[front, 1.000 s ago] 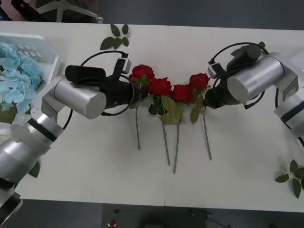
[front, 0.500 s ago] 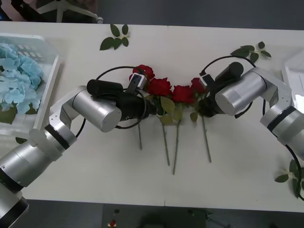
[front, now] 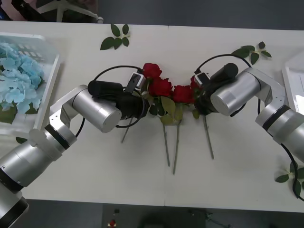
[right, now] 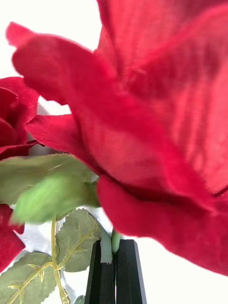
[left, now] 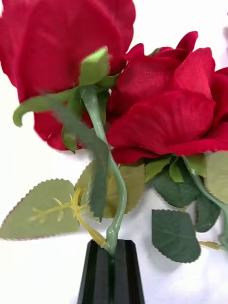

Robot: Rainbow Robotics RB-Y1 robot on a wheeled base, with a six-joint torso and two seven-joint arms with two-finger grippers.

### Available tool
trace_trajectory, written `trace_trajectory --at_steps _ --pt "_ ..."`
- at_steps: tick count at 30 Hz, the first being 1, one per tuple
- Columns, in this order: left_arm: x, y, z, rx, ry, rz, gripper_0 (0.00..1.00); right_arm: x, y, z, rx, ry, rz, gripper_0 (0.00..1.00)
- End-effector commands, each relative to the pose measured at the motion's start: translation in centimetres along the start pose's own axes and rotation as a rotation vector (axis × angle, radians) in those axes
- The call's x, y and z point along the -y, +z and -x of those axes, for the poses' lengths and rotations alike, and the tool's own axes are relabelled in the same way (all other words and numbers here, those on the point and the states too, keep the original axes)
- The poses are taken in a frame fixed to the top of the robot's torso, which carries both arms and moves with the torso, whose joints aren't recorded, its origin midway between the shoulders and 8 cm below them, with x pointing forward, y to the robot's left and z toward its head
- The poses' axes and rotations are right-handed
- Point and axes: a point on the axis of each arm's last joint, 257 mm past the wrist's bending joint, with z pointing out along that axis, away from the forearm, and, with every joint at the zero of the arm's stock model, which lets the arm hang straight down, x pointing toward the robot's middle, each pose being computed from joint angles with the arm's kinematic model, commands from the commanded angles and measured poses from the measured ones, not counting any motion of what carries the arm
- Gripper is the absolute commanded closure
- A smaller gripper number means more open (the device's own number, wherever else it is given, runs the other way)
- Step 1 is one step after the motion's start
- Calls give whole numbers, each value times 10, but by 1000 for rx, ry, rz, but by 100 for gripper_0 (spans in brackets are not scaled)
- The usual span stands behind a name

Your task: Put the red flowers into the right box and the blue flowers into the left box

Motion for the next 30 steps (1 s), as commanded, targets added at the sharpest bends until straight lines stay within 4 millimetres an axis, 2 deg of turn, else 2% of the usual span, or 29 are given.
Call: trace_trajectory --at_steps 1,4,6,9,12,13,15,17,20,22,23,24,27,30 --pt "-5 -4 15 33 -7 15 100 6 -8 20 28 29 15 100" --pt "-12 -4 17 38 21 42 100 16 -24 40 61 93 45 100" --pt "-17 -4 18 41 41 64 100 28 -41 56 80 122 54 100" --pt "-20 -6 26 69 39 70 100 57 -79 76 96 118 25 100" --pt "-29 -18 52 132 -3 70 100 99 -121 86 105 80 -55 100" --pt "-30 -29 69 169 -38 53 100 119 -140 88 101 73 -90 100" --pt "-29 -42 83 202 -77 26 100 143 -157 87 90 80 -120 100" --pt "-27 -71 98 251 -131 -21 100 180 -179 81 77 108 -165 100" --pt "-11 -110 110 329 -167 -96 100 219 -194 70 64 127 -226 100" --pt "9 -142 116 392 -170 -156 100 249 -204 56 40 144 -281 100" --pt "13 -151 118 411 -165 -168 100 255 -205 52 31 147 -293 100" --pt "26 -165 121 440 -155 -196 100 270 -208 44 16 158 -318 100" --pt "53 -194 143 546 -117 -249 100 303 -214 23 -18 188 -371 100" --pt "79 -215 182 678 -108 -316 100 341 -217 1 -46 198 -445 100"
